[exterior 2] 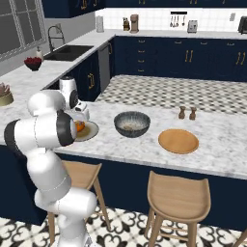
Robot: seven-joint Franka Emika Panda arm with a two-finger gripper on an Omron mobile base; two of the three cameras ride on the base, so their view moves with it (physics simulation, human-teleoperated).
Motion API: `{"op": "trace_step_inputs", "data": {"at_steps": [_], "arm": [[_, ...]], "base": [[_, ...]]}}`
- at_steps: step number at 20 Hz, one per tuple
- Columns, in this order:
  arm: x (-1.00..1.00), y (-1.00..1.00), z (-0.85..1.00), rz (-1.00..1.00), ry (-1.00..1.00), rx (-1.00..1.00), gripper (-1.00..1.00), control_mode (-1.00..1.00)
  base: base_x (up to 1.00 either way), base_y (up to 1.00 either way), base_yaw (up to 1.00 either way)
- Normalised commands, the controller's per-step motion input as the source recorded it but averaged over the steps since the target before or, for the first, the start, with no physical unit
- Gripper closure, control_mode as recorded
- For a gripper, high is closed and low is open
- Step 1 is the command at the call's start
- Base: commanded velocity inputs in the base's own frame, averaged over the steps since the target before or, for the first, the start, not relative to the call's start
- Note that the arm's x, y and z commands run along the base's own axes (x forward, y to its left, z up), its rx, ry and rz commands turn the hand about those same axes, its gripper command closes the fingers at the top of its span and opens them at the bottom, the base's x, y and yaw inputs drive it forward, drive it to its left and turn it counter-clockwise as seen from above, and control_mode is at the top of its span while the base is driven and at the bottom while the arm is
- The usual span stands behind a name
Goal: Pick the chicken drumstick and sweet potato from their plates and place them in the bowl. Then put the bowl in the fridge.
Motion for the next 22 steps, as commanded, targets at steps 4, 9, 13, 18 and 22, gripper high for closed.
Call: {"op": "trace_step_inputs", "data": {"at_steps": [4,9,13,18,22], "arm": [[0.75,0.27,-0.53,0.0,0.0,-0.01,-1.0,-1.0],[0.6,0.04,-0.38,0.0,0.0,0.0,-1.0,-1.0],[0.5,0.14,-0.36,0.0,0.0,0.0,-1.0,-1.0],[0.12,0.01,-0.34,0.0,0.01,0.0,-1.0,-1.0],[0.03,0.01,-0.38,0.0,0.0,0.0,-1.0,-1.0]], "base": [[0.0,0.0,0.0],[0.0,0.0,0.0],[0.0,0.0,0.0],[0.0,0.0,0.0],[0.0,0.0,0.0]]}}
